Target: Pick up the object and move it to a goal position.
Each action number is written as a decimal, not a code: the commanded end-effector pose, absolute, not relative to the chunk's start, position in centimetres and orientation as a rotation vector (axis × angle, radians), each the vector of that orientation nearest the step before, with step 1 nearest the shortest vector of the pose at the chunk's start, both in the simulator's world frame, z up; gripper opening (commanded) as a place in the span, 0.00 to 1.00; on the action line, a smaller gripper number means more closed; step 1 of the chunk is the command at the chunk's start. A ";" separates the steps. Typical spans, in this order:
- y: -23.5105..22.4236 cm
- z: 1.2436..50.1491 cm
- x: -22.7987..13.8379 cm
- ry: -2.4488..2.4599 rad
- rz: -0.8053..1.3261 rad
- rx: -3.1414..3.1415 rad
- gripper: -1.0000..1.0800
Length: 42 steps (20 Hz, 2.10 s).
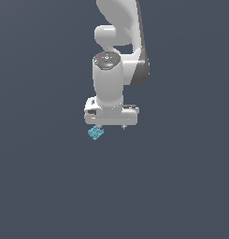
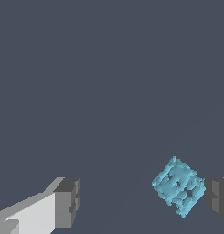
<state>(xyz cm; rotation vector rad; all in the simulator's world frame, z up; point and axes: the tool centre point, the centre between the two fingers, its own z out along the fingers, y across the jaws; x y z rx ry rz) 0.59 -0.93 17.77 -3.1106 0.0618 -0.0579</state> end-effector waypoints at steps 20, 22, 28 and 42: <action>-2.7 18.9 0.9 0.187 -0.095 -3.109 0.96; -3.0 18.4 0.6 0.235 -0.089 -3.105 0.96; -4.7 16.0 -0.8 0.449 -0.064 -3.083 0.96; -9.3 10.0 -5.5 1.039 -0.007 -2.959 0.96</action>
